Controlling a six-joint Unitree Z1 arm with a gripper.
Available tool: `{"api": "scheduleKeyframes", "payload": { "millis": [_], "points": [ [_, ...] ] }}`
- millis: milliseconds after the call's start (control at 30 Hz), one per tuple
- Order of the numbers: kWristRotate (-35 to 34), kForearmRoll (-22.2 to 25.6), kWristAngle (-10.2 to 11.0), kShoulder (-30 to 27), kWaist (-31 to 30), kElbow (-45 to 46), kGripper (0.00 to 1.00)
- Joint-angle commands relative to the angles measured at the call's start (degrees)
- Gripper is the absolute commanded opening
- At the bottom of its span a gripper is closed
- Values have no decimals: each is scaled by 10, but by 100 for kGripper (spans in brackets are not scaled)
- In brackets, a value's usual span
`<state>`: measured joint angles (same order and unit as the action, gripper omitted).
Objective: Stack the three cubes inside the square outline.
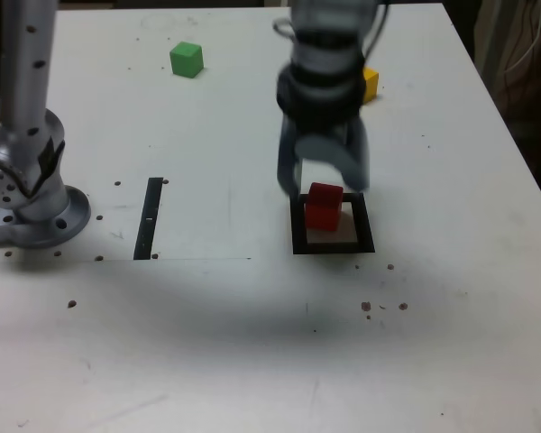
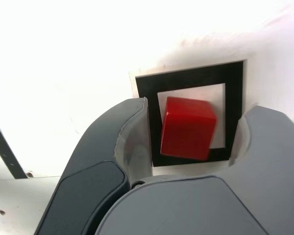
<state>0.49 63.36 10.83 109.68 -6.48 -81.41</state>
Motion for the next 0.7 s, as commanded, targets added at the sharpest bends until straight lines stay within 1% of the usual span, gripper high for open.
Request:
{"api": "scheduleKeyframes", "payload": {
  "millis": [0,167,400,533,667],
  "points": [
    [17,10,7,-14,11,-15,100],
    [88,47,9,-21,60,-57,100],
    [236,112,11,-14,155,-134,100],
    [307,136,16,0,204,-175,100],
    [360,151,26,22,244,-213,99]
  ]
}}
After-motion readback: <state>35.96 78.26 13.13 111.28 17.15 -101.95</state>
